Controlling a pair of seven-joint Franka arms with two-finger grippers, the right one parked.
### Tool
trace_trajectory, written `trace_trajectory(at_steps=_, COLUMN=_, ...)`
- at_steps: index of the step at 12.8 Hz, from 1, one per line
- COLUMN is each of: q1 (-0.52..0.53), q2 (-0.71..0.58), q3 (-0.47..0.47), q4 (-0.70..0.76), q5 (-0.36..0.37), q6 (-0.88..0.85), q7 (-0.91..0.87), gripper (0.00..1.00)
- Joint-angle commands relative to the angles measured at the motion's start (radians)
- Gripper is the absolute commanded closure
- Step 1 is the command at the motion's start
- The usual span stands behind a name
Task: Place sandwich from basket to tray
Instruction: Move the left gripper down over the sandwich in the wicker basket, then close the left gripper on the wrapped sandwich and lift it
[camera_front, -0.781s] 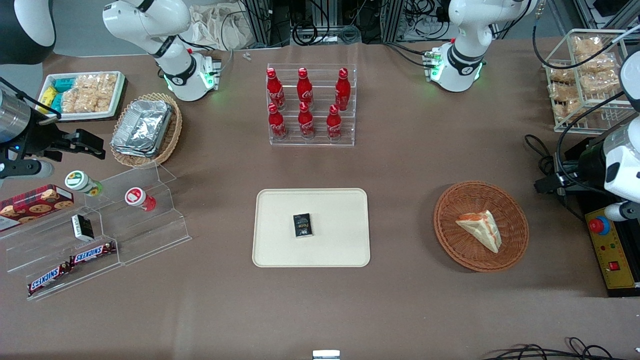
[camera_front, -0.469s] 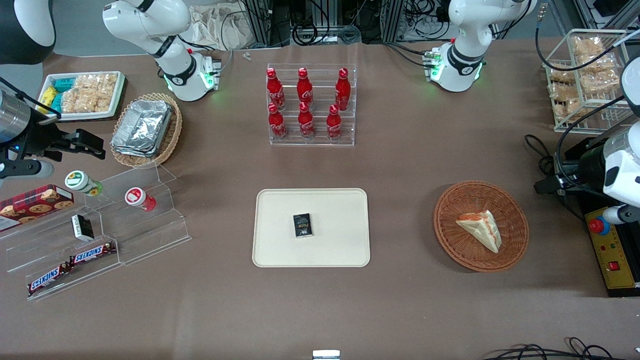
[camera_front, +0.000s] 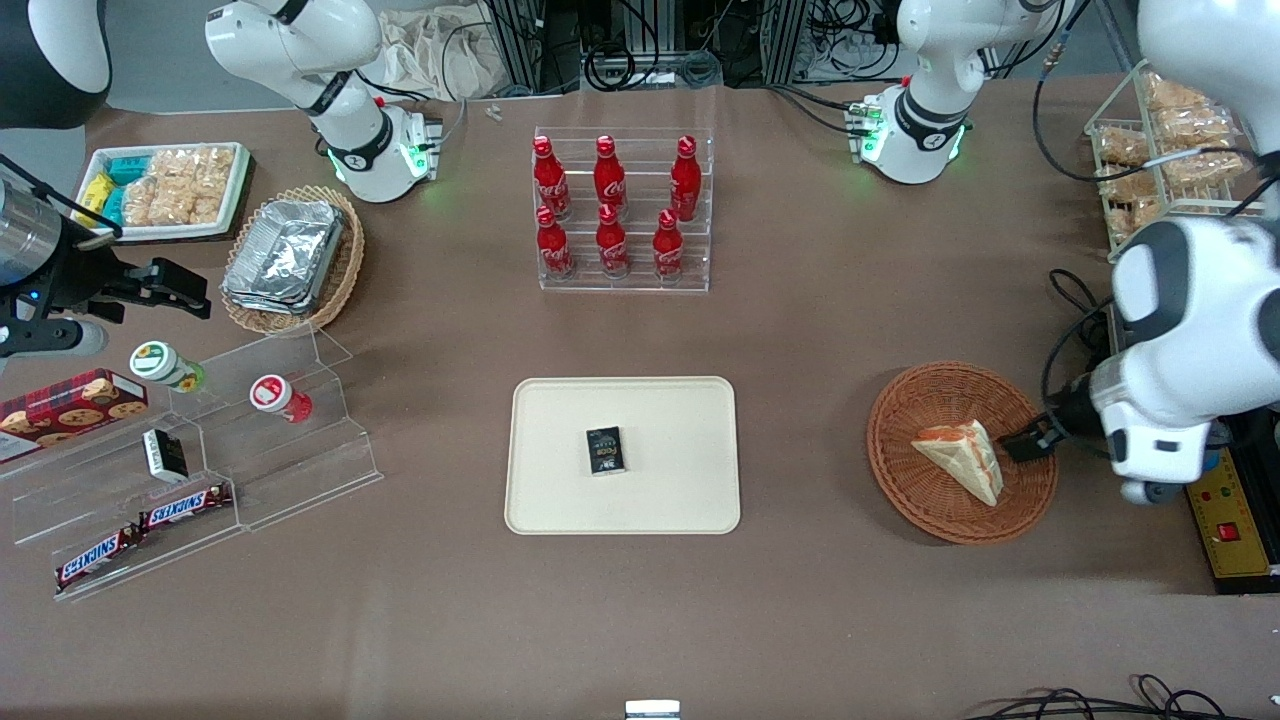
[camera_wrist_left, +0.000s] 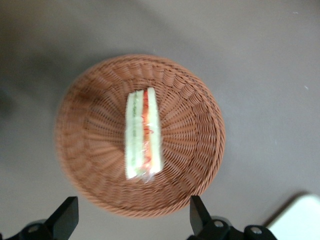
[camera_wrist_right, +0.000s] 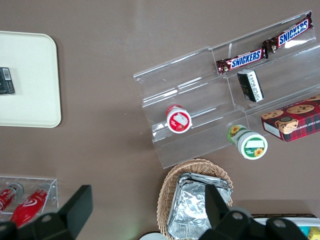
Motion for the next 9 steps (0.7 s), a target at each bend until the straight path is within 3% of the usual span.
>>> trace_trajectory(at_steps=1, q1=-0.006, q2=0.004, q3=0.003, q4=-0.064, q5=-0.006, q6=0.073, q7=-0.109, gripper=0.0)
trace_trajectory(at_steps=9, q1=-0.005, q2=0.079, q3=0.022, q4=-0.153, q5=-0.006, q6=0.263, q7=-0.167, gripper=0.0)
